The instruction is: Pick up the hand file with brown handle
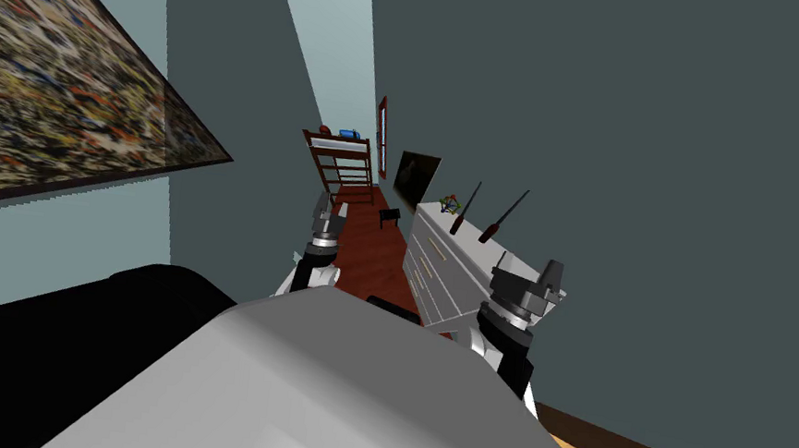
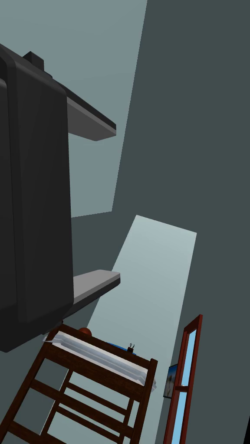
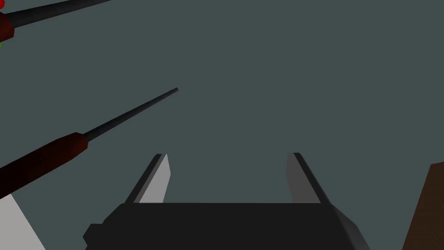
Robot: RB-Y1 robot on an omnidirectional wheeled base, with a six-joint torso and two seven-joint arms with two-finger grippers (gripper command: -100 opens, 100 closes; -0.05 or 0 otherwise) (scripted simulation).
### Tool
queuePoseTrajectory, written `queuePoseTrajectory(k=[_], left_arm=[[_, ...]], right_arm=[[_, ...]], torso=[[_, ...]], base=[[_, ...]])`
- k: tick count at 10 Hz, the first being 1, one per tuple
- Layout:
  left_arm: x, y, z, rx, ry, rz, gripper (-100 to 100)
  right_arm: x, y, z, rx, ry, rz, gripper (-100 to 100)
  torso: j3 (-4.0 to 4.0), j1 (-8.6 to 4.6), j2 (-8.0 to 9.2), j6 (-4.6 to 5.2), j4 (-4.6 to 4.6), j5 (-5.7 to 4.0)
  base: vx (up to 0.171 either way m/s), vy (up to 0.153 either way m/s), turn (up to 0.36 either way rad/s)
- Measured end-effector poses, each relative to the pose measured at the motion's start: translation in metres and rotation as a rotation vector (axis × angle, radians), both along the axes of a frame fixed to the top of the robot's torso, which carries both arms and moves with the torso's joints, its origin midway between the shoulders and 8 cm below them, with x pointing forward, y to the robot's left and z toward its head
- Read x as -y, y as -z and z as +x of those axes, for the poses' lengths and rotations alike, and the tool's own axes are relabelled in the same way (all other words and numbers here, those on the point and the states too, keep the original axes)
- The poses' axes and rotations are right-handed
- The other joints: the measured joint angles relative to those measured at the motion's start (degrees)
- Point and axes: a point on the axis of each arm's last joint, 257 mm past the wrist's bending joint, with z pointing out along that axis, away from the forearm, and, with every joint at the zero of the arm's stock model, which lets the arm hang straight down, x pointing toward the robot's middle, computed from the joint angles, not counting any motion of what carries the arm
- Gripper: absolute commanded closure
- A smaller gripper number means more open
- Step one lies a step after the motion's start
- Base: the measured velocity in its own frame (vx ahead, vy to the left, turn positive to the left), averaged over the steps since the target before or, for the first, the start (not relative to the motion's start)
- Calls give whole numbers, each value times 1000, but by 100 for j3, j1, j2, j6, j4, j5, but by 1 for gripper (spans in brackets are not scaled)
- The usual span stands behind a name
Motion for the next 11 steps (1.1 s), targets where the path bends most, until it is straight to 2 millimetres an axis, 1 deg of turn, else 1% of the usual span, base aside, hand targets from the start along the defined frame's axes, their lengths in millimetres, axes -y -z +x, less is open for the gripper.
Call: queuePoseTrajectory(k=[3, 5, 8, 10, 11], left_arm=[[0, 0, 0, 0, 0, 0, 0], [0, 0, 0, 0, 0, 0, 0], [0, 0, 0, 0, 0, 0, 0], [0, 0, 0, 0, 0, 0, 0], [0, 0, 0, 0, 0, 0, 0]], right_arm=[[5, 4, 2, -56, 25, -94, -100], [12, 8, 4, -101, 62, -156, -100], [31, 18, 7, -187, 147, -256, -100], [47, 23, 8, -252, 219, -328, -100], [56, 28, 5, -290, 259, -367, -100]], torso=[[-16, 32, -28, 0, -6, 7], [-21, 37, -36, 0, -8, 9], [-29, 48, -50, 0, -11, 11], [-38, 55, -65, 0, -14, 13], [-33, 55, -55, 0, -13, 13]], base=[[85, 92, -41], [91, 100, -51], [133, 131, -55], [155, 148, -71], [111, 152, -64]])
